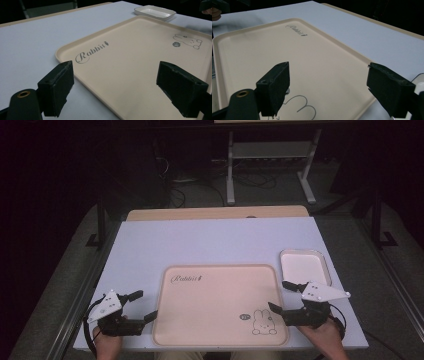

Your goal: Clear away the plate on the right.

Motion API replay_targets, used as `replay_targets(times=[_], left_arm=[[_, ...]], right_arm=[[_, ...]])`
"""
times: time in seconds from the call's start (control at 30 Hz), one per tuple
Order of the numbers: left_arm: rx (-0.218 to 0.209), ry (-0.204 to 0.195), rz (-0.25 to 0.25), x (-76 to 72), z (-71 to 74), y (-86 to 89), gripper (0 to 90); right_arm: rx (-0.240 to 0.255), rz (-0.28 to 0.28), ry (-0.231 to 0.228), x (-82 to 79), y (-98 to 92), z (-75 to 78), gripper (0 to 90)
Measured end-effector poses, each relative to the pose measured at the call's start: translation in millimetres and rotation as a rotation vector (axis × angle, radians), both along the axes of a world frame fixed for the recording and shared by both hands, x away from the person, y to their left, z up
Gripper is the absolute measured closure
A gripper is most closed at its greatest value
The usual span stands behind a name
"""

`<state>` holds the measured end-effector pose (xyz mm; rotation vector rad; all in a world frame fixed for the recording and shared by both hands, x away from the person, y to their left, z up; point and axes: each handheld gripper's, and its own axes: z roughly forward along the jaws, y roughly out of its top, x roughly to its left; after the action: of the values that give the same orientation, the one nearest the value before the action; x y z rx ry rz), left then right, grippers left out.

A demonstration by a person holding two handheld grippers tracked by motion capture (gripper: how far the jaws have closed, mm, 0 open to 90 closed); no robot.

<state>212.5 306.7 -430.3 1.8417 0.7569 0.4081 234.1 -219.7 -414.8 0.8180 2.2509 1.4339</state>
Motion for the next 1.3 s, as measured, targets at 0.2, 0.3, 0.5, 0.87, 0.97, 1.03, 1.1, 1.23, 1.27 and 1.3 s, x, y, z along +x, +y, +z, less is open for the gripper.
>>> replay_targets(times=[0.2, 0.3, 0.5, 0.87, 0.97, 1.03, 1.1, 1.23, 1.27, 1.3], left_arm=[[0.006, -0.002, -0.004, -0.9, 0.1, -1.1, 13.9], [0.006, -0.005, -0.006, -1.2, 0.4, -0.9, 14.0], [0.005, -0.003, -0.005, -0.6, 0.0, -0.4, 14.0], [0.006, -0.003, 0.001, -1.2, -0.1, 1.0, 14.0], [0.007, -0.005, 0.002, -1.7, 0.0, 1.5, 14.0], [0.006, -0.004, 0.004, -2.0, 0.1, 1.7, 14.0], [0.006, -0.004, 0.004, -2.0, 0.1, 1.8, 14.0], [0.009, -0.004, 0.004, -1.5, -0.2, 1.6, 14.0], [0.01, -0.003, 0.004, -1.5, -0.3, 1.3, 14.0], [0.01, -0.002, 0.003, -1.5, -0.5, 1.0, 14.0]], right_arm=[[0.004, 0.0, 0.007, 0.1, -1.3, 0.0, 17.9], [0.004, 0.002, 0.004, -0.4, -1.5, 0.2, 17.9], [-0.003, 0.018, 0.013, -1.0, -2.8, -0.1, 18.2], [0.012, 0.016, 0.012, -6.0, -11.8, 2.6, 18.9], [0.012, 0.016, 0.015, -7.5, -15.1, 4.0, 18.9], [0.015, 0.014, 0.016, -8.3, -18.6, 4.7, 18.8], [0.016, 0.011, 0.018, -9.0, -20.5, 5.6, 18.8], [0.014, -0.005, 0.015, -12.3, -33.6, 7.7, 19.4], [0.016, -0.011, 0.019, -12.9, -36.9, 7.5, 19.5], [0.019, -0.019, 0.023, -13.5, -39.9, 7.3, 19.5]])
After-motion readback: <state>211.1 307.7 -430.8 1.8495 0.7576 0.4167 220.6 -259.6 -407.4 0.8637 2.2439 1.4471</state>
